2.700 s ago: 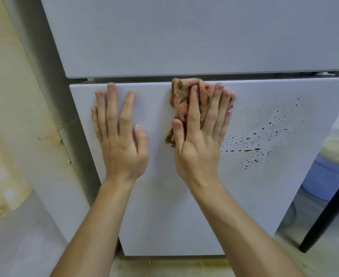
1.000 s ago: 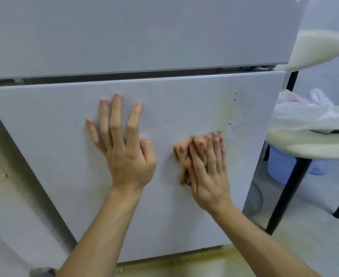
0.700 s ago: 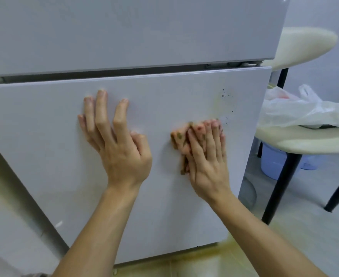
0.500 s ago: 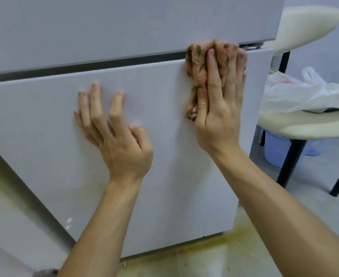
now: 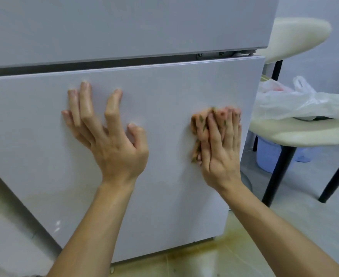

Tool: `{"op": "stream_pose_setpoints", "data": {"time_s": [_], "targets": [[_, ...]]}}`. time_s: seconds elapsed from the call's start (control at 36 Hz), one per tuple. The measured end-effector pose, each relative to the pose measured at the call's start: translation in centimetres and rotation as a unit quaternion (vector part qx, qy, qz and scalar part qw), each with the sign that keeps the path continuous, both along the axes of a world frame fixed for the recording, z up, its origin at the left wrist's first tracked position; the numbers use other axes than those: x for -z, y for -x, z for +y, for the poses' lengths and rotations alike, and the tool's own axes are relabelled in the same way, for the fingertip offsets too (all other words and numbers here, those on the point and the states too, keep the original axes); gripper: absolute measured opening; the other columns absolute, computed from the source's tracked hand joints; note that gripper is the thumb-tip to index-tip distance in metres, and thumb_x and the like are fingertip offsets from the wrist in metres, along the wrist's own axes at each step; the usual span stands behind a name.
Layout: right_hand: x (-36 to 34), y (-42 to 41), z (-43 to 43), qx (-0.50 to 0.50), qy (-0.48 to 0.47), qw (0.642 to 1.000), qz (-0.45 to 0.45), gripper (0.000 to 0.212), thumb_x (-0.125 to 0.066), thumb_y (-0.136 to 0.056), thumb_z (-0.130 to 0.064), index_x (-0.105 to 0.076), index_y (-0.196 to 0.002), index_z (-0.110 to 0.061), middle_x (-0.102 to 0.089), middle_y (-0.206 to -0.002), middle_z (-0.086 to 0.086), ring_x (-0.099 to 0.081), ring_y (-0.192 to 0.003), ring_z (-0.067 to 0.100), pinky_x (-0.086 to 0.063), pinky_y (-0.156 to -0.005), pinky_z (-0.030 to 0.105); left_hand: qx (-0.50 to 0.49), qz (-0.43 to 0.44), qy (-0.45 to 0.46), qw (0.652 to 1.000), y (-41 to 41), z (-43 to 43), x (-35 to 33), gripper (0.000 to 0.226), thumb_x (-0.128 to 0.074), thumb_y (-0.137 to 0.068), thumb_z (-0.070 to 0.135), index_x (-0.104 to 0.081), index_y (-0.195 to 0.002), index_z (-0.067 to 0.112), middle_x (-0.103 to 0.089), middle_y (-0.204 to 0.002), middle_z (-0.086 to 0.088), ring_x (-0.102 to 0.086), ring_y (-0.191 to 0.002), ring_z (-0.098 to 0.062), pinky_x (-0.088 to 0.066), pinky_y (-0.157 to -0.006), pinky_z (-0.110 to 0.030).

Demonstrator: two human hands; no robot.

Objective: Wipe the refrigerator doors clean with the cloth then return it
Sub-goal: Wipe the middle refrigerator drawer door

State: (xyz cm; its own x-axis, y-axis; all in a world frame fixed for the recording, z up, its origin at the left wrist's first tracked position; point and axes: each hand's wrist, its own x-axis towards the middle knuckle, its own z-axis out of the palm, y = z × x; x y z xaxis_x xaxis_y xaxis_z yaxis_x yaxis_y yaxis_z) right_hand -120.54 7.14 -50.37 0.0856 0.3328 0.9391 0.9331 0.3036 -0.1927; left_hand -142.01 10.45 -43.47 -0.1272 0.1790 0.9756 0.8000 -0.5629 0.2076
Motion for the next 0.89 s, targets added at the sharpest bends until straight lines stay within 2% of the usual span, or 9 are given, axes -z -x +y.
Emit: {"op": "stream_pose_setpoints", "data": {"time_s": [0.08,0.19,0.33,0.44,0.53,0.58,0.69,0.81,0.89], "targets": [[-5.3,0.0,0.9,-0.013,-0.053,0.998,0.039,0.053,-0.031,-0.114,-0.026,-0.029,-0.161,-0.003,-0.02,-0.167,0.033,-0.007,-0.158,0.048,-0.004,-0.131,0.056,-0.015,0.025,-0.012,0.999,0.0,0.4,0.1,0.062,-0.067,-0.083,0.019,-0.06,-0.144,0.014,-0.039,-0.16,-0.024,-0.03,-0.152,-0.046,-0.015,-0.123,-0.07],[-9.2,-0.6,2.2,0.007,-0.109,0.992,0.069,0.051,-0.039,-0.112,-0.018,-0.034,-0.159,-0.001,-0.02,-0.165,0.036,-0.012,-0.156,0.055,-0.008,-0.129,0.06,-0.026,0.032,-0.016,0.999,0.0,0.8,0.1,0.06,-0.065,-0.088,0.027,-0.059,-0.147,0.018,-0.039,-0.161,-0.023,-0.03,-0.152,-0.045,-0.015,-0.123,-0.071],[-5.1,-0.9,1.9,0.021,-0.109,0.99,0.087,0.05,-0.037,-0.113,-0.022,-0.035,-0.16,-0.005,-0.023,-0.166,0.034,-0.014,-0.157,0.05,-0.011,-0.129,0.061,-0.034,0.041,-0.019,0.998,0.2,1.0,0.4,0.058,-0.063,-0.092,0.031,-0.058,-0.148,0.018,-0.039,-0.161,-0.023,-0.03,-0.152,-0.045,-0.015,-0.122,-0.071],[2.1,-1.0,0.6,0.026,-0.045,0.993,0.103,0.054,-0.03,-0.114,-0.031,-0.025,-0.164,-0.011,-0.02,-0.166,0.034,-0.007,-0.159,0.046,-0.012,-0.127,0.067,-0.037,0.035,-0.019,0.999,0.0,1.0,0.4,0.058,-0.064,-0.091,0.03,-0.058,-0.148,0.018,-0.039,-0.161,-0.022,-0.03,-0.152,-0.045,-0.015,-0.122,-0.072],[4.7,-1.6,-0.1,0.014,-0.005,0.996,0.086,0.058,-0.029,-0.114,-0.035,-0.009,-0.168,-0.027,-0.011,-0.17,0.029,0.0,-0.161,0.041,-0.005,-0.13,0.056,-0.035,0.035,-0.02,0.999,0.0,1.0,0.4,0.058,-0.064,-0.09,0.029,-0.059,-0.147,0.018,-0.038,-0.161,-0.021,-0.029,-0.152,-0.044,-0.015,-0.122,-0.072],[4.1,-1.5,-0.2,0.009,-0.004,0.996,0.092,0.058,-0.03,-0.114,-0.034,-0.008,-0.168,-0.029,-0.009,-0.17,0.031,0.003,-0.161,0.039,-0.002,-0.131,0.053,-0.035,0.035,-0.02,0.999,-0.1,0.9,0.3,0.058,-0.063,-0.091,0.029,-0.059,-0.147,0.017,-0.039,-0.161,-0.022,-0.03,-0.152,-0.045,-0.015,-0.122,-0.072],[-1.2,-0.9,0.3,-0.017,-0.049,0.988,0.146,0.053,-0.034,-0.114,-0.02,-0.024,-0.164,-0.004,-0.004,-0.168,0.035,-0.001,-0.16,0.047,-0.012,-0.128,0.065,-0.032,0.038,-0.019,0.999,0.1,0.8,0.4,0.058,-0.064,-0.091,0.029,-0.058,-0.148,0.017,-0.038,-0.161,-0.022,-0.03,-0.152,-0.046,-0.015,-0.123,-0.072],[-8.9,-1.3,1.9,-0.014,-0.119,0.98,0.157,0.051,-0.036,-0.112,-0.014,-0.03,-0.16,0.004,-0.011,-0.167,0.038,-0.012,-0.159,0.047,-0.012,-0.131,0.054,-0.022,0.046,-0.012,0.999,0.4,0.8,0.5,0.059,-0.063,-0.092,0.029,-0.055,-0.15,0.019,-0.036,-0.163,-0.022,-0.028,-0.153,-0.046,-0.014,-0.123,-0.071],[-9.8,-1.1,2.4,0.005,-0.134,0.975,0.18,0.053,-0.037,-0.111,-0.013,-0.029,-0.159,0.006,-0.015,-0.167,0.035,-0.016,-0.159,0.042,-0.012,-0.132,0.041,-0.016,0.053,-0.003,0.998,0.8,0.7,0.5,0.062,-0.063,-0.091,0.028,-0.054,-0.152,0.019,-0.034,-0.164,-0.022,-0.026,-0.154,-0.046,-0.012,-0.124,-0.071]]}}
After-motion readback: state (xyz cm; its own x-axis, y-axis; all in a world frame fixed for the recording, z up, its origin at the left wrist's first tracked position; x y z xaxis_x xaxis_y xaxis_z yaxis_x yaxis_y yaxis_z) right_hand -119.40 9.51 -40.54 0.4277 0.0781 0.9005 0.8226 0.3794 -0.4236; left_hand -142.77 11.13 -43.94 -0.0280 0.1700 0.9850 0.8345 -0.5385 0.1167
